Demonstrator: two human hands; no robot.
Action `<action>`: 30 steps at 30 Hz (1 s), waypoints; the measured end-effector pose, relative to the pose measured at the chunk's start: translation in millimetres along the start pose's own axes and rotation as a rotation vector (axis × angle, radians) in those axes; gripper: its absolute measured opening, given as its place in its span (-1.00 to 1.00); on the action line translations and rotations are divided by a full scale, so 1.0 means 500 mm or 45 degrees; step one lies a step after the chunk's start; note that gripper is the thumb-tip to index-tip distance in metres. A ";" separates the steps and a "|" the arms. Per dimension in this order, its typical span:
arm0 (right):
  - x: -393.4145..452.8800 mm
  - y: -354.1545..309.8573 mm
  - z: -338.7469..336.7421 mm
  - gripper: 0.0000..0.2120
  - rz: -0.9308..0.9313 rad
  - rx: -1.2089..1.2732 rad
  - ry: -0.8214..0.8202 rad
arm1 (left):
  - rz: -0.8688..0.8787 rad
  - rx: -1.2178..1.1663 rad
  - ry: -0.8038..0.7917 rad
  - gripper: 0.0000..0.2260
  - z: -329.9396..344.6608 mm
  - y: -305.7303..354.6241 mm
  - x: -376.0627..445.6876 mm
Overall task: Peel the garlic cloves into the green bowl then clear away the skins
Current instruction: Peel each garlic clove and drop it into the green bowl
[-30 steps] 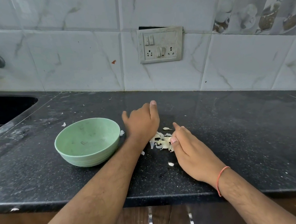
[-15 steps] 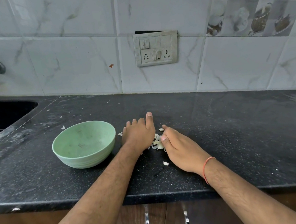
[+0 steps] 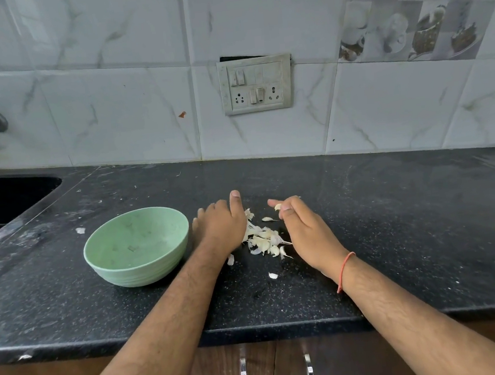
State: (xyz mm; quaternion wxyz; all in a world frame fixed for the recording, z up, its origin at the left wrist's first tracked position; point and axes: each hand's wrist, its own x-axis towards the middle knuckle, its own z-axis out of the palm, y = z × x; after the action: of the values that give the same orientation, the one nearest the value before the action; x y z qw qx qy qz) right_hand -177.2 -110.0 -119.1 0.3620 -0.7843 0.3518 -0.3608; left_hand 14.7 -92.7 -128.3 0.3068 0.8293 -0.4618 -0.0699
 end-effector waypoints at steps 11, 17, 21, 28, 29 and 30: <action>0.024 0.011 -0.007 -0.73 0.073 0.025 0.125 | 0.029 -1.065 0.052 -0.54 0.002 0.017 0.004; 0.059 0.029 -0.015 -0.76 0.006 -0.053 0.180 | 0.527 -0.435 0.216 -0.54 0.018 0.019 0.013; 0.077 0.036 -0.016 -0.77 -0.040 -0.050 0.151 | 0.793 -0.321 0.076 -0.63 0.033 0.033 0.022; 0.089 0.043 -0.018 -0.77 -0.126 -0.050 0.122 | 0.830 -0.268 0.068 -0.63 0.036 0.036 0.031; 0.089 0.043 -0.018 -0.77 -0.130 -0.062 0.123 | 0.839 -0.277 0.070 -0.64 0.033 0.037 0.029; 0.088 0.044 -0.018 -0.76 -0.137 -0.074 0.123 | 0.844 -0.290 0.062 -0.65 0.031 0.038 0.028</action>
State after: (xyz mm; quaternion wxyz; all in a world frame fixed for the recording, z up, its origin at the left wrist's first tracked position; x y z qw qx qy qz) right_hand -169.1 -159.5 -119.1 0.3019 -0.7939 0.3365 -0.4066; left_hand 2.9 -118.0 -127.5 0.4144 0.5961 -0.6877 0.0022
